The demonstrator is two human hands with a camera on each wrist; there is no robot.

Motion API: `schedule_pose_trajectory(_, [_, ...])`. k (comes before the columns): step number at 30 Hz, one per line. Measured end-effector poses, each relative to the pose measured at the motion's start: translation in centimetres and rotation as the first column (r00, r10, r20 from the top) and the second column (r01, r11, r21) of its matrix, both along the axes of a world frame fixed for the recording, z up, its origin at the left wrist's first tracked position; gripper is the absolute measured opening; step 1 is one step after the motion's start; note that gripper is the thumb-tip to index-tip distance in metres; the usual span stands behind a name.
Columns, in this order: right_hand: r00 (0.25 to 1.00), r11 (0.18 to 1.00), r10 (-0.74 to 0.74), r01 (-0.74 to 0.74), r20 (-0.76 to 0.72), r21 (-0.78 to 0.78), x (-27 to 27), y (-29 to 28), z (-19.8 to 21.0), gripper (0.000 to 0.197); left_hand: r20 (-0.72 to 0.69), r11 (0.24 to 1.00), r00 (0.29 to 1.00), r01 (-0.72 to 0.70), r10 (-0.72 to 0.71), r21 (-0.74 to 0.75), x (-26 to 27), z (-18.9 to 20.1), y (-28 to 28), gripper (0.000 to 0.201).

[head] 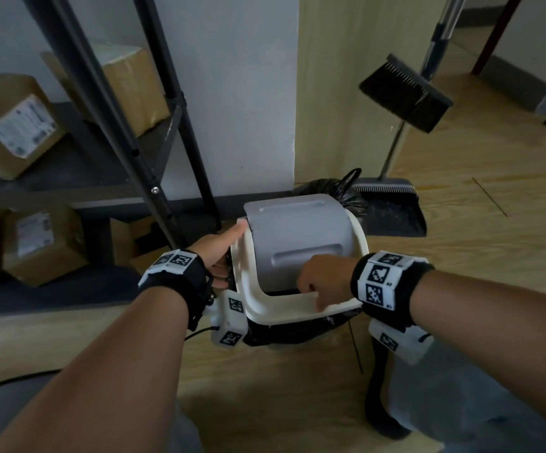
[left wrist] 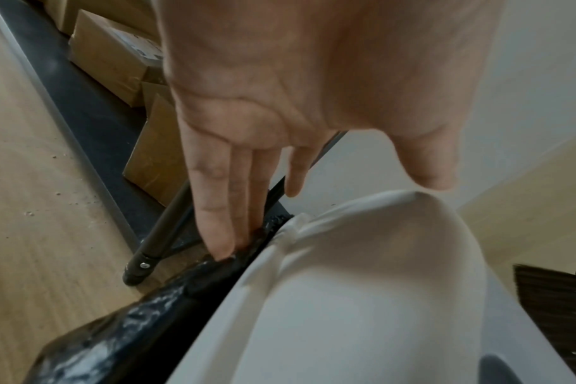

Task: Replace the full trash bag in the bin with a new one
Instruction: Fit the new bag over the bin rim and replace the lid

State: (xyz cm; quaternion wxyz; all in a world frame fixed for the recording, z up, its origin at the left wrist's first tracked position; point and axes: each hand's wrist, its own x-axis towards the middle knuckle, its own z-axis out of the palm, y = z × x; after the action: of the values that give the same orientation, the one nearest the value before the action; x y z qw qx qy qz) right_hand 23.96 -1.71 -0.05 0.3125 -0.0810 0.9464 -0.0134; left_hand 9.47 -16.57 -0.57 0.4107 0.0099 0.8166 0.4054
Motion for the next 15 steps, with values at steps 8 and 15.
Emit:
schedule_pose_trajectory(8, [0.996, 0.994, 0.055, -0.061, 0.071, 0.085, -0.5, -1.3, 0.0, 0.038, -0.012, 1.000, 1.000, 0.017, -0.017, -0.003, 0.4, 0.0, 0.7, 0.063])
schedule_pose_trajectory(15, [0.989, 0.999, -0.048, 0.045, 0.139, 0.028, -1.1, -2.2, -0.6, 0.038, 0.048, 1.000, 0.999, 0.008, -0.007, -0.026, 0.6, -1.0, 1.0, 0.073])
